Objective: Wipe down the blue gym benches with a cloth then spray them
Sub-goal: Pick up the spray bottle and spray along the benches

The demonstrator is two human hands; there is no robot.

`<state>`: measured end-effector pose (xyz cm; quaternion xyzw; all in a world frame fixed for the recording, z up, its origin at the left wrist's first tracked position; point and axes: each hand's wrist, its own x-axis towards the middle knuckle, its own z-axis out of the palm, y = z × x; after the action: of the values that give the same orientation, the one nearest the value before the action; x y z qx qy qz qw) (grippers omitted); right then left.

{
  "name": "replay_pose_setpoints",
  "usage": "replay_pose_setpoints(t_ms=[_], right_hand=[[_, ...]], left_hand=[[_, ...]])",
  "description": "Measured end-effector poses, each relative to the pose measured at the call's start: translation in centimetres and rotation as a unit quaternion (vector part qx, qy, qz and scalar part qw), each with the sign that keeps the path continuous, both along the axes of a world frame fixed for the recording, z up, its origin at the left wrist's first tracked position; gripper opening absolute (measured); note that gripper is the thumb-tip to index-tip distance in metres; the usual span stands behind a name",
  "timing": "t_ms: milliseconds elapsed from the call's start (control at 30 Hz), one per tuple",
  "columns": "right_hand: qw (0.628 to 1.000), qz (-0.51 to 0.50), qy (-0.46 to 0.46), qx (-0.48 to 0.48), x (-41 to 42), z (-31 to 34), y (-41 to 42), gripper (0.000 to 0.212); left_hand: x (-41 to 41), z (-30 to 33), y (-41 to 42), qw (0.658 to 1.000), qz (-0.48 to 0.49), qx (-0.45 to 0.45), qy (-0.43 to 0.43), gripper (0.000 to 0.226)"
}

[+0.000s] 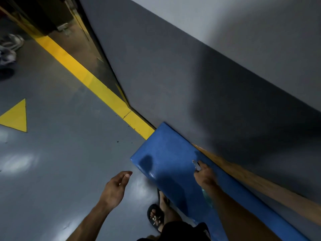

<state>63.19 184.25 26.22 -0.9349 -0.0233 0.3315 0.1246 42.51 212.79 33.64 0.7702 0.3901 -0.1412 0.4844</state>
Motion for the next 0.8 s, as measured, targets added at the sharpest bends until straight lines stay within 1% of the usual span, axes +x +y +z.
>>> replay_pose_setpoints(t_ms=[100,267,367,433,500,600,667,733,800], right_hand=[[1.000,-0.028,0.000,0.013,1.5,-0.1,0.4,0.022],[0.999,-0.026,-0.012,0.029,3.8,-0.3,2.5,0.020],[0.999,-0.003,-0.007,0.031,5.2,-0.3,4.7,0.028],[1.000,0.014,-0.004,0.026,5.9,-0.2,6.1,0.032],[1.000,0.021,-0.004,0.017,6.4,-0.2,7.4,0.031],[1.000,0.019,0.003,0.006,6.6,-0.3,9.0,0.030],[1.000,0.018,0.009,0.015,6.4,-0.5,9.8,0.031],[0.999,0.034,0.015,0.025,6.0,-0.7,10.3,0.029],[0.997,0.056,0.035,0.034,4.9,-1.0,10.7,0.032]], left_hand=[[1.6,-0.1,0.9,1.000,-0.004,0.006,0.004,0.029],[3.3,0.3,1.7,1.000,0.010,0.012,0.003,0.033],[3.3,0.5,2.1,1.000,0.016,0.017,0.000,0.035],[3.2,0.5,2.4,1.000,0.025,0.015,0.002,0.032],[3.0,0.5,2.6,0.999,0.036,0.013,0.004,0.027],[2.8,0.5,3.0,0.999,0.040,0.012,0.011,0.025],[2.7,0.5,3.2,0.999,0.042,0.011,0.013,0.025],[2.6,0.4,3.6,0.999,0.042,0.008,0.011,0.025],[2.3,0.2,4.1,0.999,0.044,0.003,0.010,0.027]])
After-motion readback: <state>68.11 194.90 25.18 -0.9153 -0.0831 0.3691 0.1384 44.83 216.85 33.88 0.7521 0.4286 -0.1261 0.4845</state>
